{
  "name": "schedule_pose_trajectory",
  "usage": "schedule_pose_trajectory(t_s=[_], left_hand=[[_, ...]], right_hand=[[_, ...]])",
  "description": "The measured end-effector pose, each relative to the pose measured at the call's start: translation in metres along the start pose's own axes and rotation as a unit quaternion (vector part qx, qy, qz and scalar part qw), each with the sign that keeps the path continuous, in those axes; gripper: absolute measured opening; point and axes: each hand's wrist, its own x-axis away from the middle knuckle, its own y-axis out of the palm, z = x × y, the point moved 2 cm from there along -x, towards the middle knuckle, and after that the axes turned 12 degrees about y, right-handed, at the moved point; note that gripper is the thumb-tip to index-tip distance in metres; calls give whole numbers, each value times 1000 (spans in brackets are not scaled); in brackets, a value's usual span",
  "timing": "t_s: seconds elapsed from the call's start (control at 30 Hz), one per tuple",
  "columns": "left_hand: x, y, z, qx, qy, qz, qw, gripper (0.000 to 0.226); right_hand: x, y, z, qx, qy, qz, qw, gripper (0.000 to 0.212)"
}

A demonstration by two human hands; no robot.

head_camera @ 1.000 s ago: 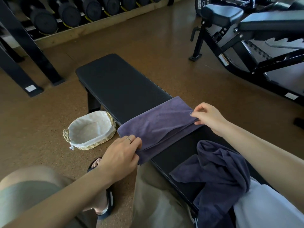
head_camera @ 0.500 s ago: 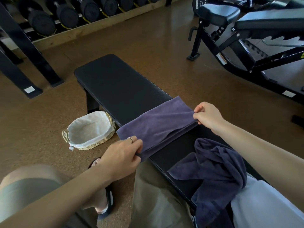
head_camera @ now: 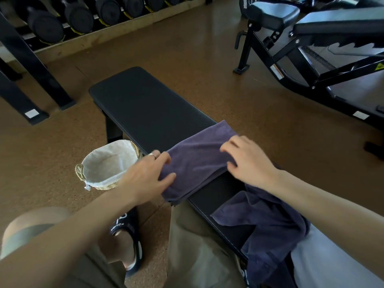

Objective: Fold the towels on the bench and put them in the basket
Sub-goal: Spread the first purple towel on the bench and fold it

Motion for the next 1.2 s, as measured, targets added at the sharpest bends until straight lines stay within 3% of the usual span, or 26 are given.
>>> schedule_pose_trajectory(t_s=[0.1,0.23,0.4,0.53,0.7,0.87,1.2], left_hand=[[-10,-1,8,-59,61,-27,996,36],[-3,21,37,-135,154,-101,974,35],[-1,28,35,-120,155,-78,977,20],[0,33,33,-121,186,-71,973,10],[2,33,32,-140,211,-45,966,13],[5,34,33,-152,226,-43,961,14],[11,34,44,-190,241,-76,949,23]], right_hand=[[6,12,-16,26,-104,-21,994,25],[8,17,-14,62,-143,-15,988,18],[6,14,-10,16,-121,1,992,16],[5,14,-8,84,-160,25,983,15],[7,17,8,136,-159,44,977,26],[9,11,21,152,-115,52,980,20],[8,12,23,181,-125,47,974,15]])
